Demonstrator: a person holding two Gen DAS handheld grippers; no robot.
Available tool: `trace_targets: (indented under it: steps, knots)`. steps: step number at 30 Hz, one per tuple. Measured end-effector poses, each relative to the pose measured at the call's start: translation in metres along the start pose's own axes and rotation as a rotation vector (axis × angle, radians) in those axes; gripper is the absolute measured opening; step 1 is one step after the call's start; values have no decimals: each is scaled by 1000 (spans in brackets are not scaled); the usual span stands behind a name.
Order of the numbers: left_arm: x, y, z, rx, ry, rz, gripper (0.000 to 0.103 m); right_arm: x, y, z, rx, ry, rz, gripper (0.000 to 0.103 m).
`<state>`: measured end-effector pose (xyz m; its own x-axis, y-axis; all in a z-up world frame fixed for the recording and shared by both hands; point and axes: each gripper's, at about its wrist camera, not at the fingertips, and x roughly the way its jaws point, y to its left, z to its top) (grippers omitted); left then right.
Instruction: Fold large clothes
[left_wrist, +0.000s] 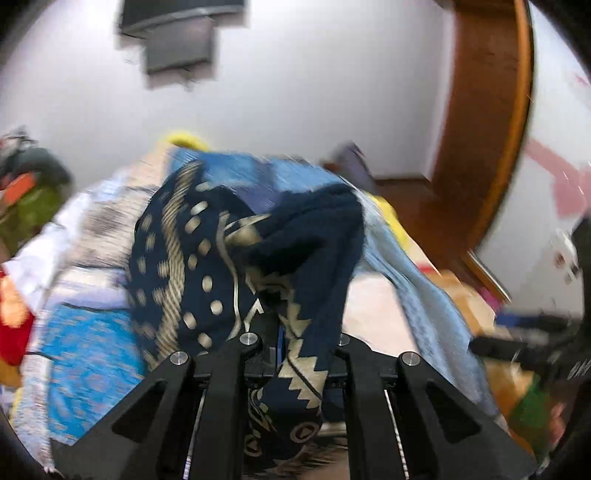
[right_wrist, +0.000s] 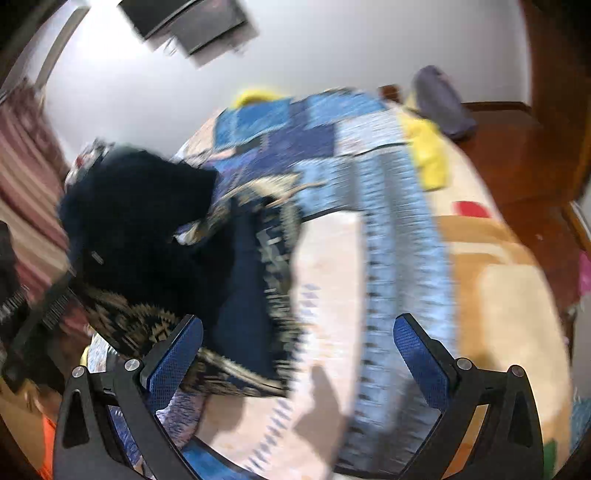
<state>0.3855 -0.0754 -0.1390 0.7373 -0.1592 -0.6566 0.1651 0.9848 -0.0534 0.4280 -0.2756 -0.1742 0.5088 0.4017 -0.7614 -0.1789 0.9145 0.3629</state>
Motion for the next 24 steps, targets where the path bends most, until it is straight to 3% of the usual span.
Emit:
trace_targets:
  steps: [3, 7, 9, 11, 14, 18, 19, 20, 24]
  knots:
    - [28, -31, -30, 77, 140, -74, 8, -19, -16, -5, -1, -15, -42, 103]
    - [41, -44, -60, 159, 251, -82, 11, -30, -21, -18, -17, -5, -47, 103]
    - [33, -46, -65, 213, 257, -88, 20, -34, -18, -23, -30, -3, -36, 103]
    - [25, -48, -71, 263, 270, -106, 47, -36, -15, -27, -37, -7, -26, 103]
    - [2, -44, -73, 270, 264, -149, 73, -40, -9, -27, -38, -15, 2, 103]
    - [-38, -17, -68, 183, 218, -167, 77, -42, 2, -24, -42, -28, 35, 103]
    - [-46, -8, -67, 158, 207, -159, 85, -42, 8, -23, -50, -28, 42, 103]
    - [-53, 5, -65, 131, 191, -132, 91, -42, 12, -22, -57, -28, 45, 103]
    - [-66, 55, -54, 62, 137, -3, 93, -29, 38, -20, -102, -20, 71, 103]
